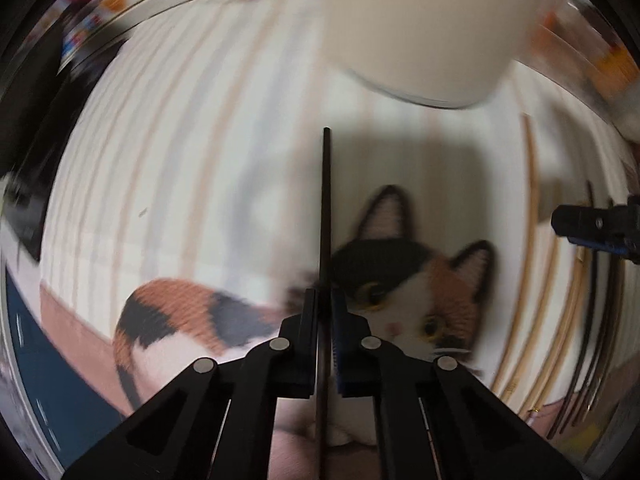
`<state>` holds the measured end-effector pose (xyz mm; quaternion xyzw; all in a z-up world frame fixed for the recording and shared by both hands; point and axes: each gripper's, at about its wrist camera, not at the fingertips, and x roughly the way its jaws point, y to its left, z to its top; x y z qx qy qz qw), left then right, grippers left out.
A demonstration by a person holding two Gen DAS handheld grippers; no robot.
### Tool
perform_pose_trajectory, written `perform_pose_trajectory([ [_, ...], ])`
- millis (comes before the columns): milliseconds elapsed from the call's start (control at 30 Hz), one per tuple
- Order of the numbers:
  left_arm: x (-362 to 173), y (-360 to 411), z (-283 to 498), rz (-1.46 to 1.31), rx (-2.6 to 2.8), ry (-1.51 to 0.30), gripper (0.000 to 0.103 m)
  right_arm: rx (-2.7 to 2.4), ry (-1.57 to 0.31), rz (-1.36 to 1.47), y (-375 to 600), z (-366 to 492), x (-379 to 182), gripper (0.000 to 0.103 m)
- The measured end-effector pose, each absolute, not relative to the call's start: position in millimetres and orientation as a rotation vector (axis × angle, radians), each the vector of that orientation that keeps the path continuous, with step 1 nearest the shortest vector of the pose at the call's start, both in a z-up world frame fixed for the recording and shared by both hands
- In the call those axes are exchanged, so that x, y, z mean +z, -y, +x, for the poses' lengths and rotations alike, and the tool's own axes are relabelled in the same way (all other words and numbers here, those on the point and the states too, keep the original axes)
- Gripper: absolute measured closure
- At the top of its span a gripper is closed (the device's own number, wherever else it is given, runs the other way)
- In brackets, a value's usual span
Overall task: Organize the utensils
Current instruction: 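Grasp a dark chopstick with the left gripper while the right grasps a light wooden one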
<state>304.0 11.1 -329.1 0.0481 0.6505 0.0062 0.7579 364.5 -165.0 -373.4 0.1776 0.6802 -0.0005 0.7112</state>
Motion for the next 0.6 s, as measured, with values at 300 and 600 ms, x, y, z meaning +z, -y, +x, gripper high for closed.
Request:
perform_pose_trajectory([
  [300, -311.0, -41.3, 285.1, 0.057, 0.121, -1.424, 0.100, 0.008, -1.553, 0.111, 105.6, 390.9, -388.5, 0.088],
  [600, -330.4, -0.8, 287.2, 0.031, 0.123, -1.428, 0.099, 0.116, -1.620, 0.031, 85.0, 373.9, -387.9, 0.095],
])
